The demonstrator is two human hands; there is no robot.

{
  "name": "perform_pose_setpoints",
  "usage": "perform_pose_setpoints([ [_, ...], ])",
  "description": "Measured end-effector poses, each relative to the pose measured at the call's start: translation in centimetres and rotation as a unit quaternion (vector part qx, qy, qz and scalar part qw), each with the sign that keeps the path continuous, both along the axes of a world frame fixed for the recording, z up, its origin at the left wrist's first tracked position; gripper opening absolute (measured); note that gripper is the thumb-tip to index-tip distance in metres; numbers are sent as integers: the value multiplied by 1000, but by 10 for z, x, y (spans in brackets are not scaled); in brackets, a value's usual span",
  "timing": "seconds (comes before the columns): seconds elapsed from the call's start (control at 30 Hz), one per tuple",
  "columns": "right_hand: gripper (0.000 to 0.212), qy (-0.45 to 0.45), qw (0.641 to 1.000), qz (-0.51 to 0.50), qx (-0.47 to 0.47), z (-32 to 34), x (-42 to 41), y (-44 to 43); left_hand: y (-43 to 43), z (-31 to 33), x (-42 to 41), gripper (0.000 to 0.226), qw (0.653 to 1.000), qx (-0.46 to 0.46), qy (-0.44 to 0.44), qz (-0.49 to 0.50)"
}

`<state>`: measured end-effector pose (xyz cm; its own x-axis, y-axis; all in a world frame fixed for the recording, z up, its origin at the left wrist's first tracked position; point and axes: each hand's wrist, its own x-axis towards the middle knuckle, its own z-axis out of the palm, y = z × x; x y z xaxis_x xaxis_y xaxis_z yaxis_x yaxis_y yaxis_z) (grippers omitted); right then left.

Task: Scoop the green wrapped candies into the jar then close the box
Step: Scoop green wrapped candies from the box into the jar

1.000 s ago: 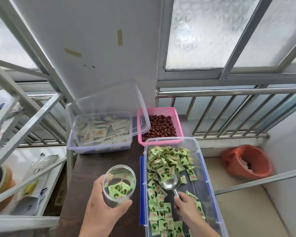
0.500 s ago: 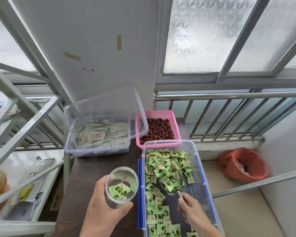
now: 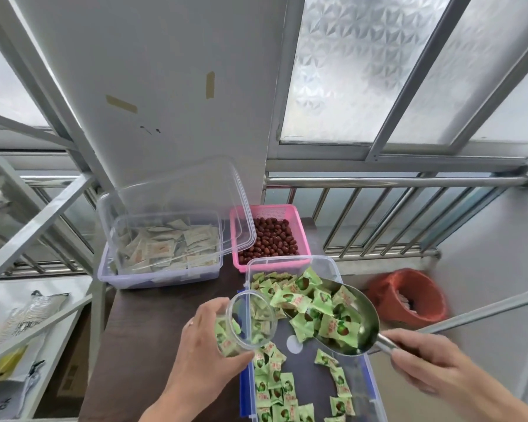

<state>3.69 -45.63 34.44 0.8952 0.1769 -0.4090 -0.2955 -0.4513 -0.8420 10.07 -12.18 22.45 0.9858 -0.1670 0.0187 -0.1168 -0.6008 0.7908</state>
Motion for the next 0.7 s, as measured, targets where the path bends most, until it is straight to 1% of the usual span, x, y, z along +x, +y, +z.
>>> perform_pose_setpoints([
  [0.07, 33, 7, 998, 42, -40, 28, 6, 3, -4, 5, 3, 81, 1000, 11, -12, -20],
  [0.13, 27, -13, 990, 93, -109, 47, 13, 11, -8, 9, 5, 79, 999, 21, -27, -43],
  [0.23, 22, -34, 961, 151, -228, 65, 25, 21, -14, 15, 6, 77, 997, 25, -37, -64],
  [0.37, 27, -21, 922, 191, -337, 92, 37, 34, -19, 12, 8, 80, 995, 34, -43, -79],
  [0.43, 27, -37, 899, 206, -384, 103, 39, 41, -22, 11, 8, 80, 995, 34, -48, -85],
  [0.5, 27, -52, 888, 206, -409, 110, 38, 47, -24, 9, 8, 79, 994, 33, -58, -87],
  [0.57, 26, -63, 887, 202, -411, 112, 37, 46, -25, 7, 6, 79, 994, 30, -61, -82],
  [0.63, 24, -75, 892, 190, -403, 112, 34, 43, -25, 5, 5, 78, 995, 23, -58, -79],
  [0.7, 23, -59, 905, 181, -380, 111, 28, 40, -24, 5, 3, 78, 996, 16, -52, -72],
])
